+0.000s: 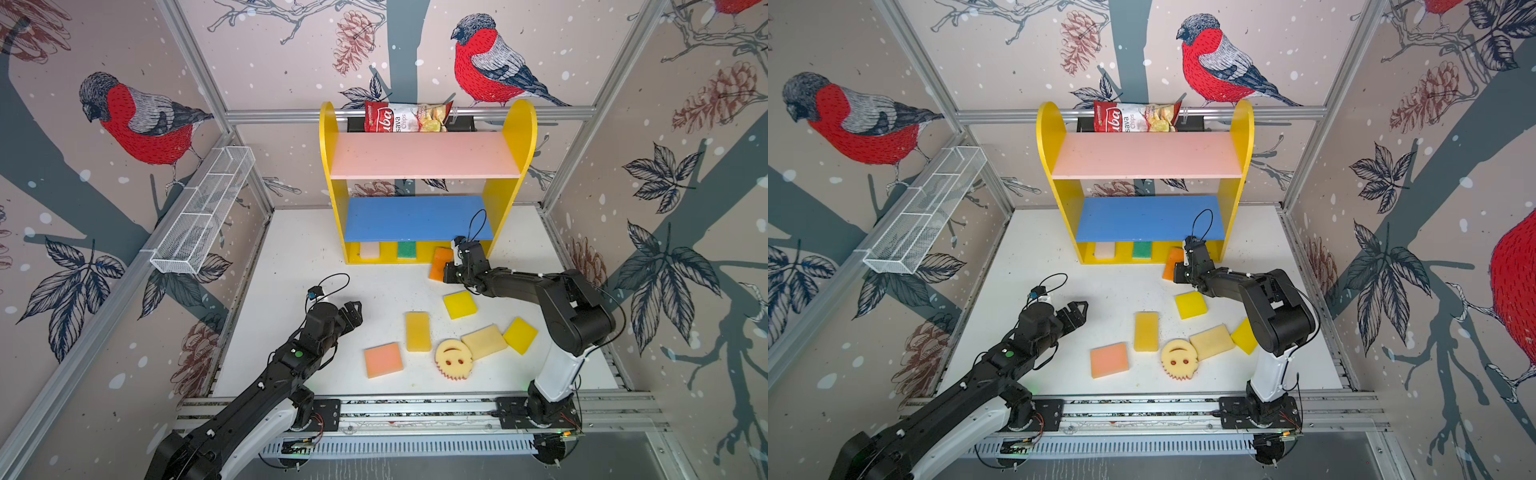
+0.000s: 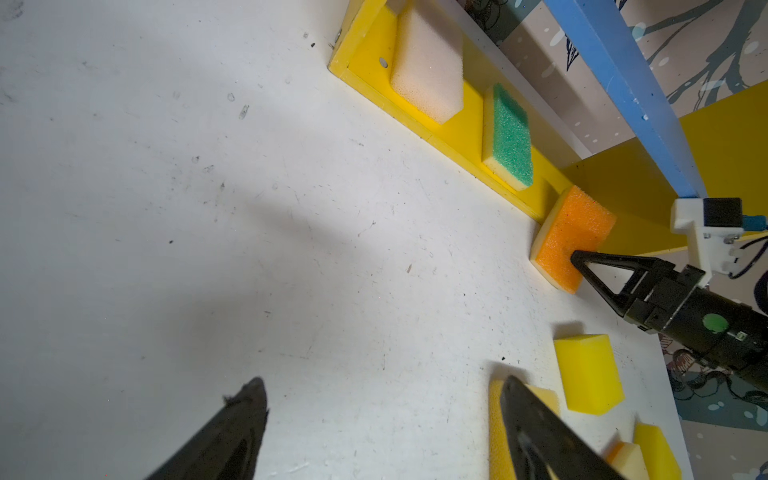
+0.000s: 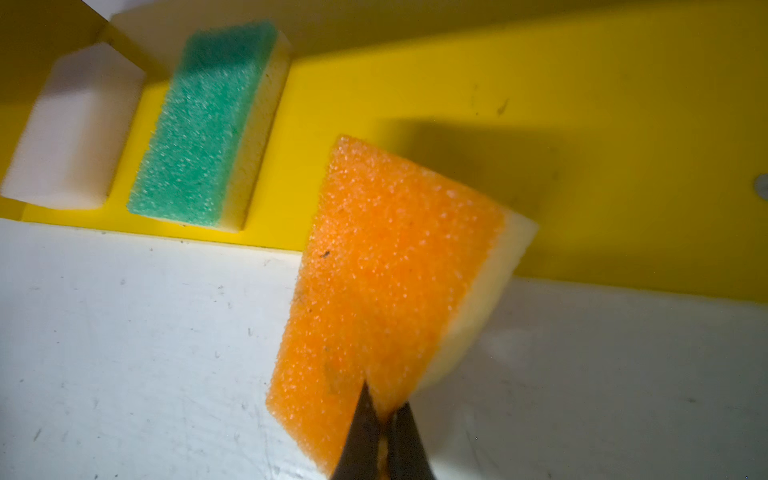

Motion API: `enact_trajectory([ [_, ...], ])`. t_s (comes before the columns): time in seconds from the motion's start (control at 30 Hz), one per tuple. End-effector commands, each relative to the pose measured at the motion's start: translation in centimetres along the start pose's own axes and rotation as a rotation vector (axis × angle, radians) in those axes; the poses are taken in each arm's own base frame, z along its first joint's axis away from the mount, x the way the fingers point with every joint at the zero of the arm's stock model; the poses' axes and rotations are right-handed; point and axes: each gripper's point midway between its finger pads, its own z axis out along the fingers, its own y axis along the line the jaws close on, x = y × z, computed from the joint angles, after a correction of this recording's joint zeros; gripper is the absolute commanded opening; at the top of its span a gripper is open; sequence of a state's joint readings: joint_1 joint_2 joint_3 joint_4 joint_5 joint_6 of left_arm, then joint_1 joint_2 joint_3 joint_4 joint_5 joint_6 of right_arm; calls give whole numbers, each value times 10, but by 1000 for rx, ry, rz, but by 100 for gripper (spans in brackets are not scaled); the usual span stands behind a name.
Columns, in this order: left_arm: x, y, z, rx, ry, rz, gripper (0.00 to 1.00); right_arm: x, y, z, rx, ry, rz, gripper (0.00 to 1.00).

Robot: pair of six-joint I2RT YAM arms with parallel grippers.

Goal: Place and organize the cleaning sponges onto the shelf
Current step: 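Lower the orange sponge upright beside the green sponge and release it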

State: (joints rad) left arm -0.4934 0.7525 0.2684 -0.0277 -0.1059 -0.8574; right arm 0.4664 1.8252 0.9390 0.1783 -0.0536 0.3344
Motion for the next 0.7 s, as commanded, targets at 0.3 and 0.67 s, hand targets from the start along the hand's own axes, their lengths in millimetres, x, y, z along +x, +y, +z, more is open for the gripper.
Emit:
enact_trajectory([
  [0.3,-5,-6,-2,28,-20,-6,87,-18,-16,-9,120,-85,-21,49],
  [0.67,-5,-6,-2,33,-22,-10,87,-12,9,-41,48,-106,-56,65],
])
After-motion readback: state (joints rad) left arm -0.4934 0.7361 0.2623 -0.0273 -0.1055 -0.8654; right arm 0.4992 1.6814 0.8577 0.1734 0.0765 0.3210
